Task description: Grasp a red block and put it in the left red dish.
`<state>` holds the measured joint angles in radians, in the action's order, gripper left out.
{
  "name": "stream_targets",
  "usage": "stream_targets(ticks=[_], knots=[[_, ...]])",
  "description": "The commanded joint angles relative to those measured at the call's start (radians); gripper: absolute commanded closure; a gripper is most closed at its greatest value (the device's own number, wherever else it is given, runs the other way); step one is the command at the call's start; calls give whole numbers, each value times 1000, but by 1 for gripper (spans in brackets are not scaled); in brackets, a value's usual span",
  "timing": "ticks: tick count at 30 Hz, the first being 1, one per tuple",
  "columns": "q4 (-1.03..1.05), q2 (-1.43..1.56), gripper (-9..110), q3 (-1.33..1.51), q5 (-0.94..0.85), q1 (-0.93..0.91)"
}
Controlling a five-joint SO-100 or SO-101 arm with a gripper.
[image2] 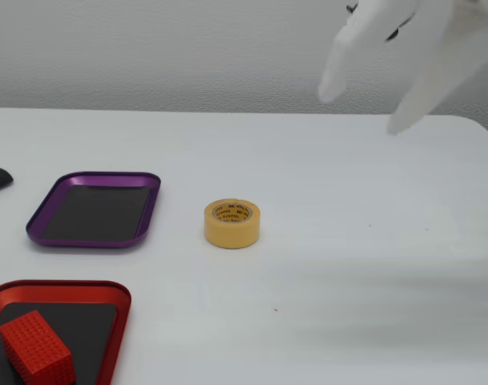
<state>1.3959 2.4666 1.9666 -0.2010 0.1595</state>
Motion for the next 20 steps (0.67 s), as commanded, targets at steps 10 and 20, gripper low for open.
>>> stream_targets(ticks=[10,20], knots=[[-290,509,81,607,9,-94],[-327,611,76,894,236,-210]])
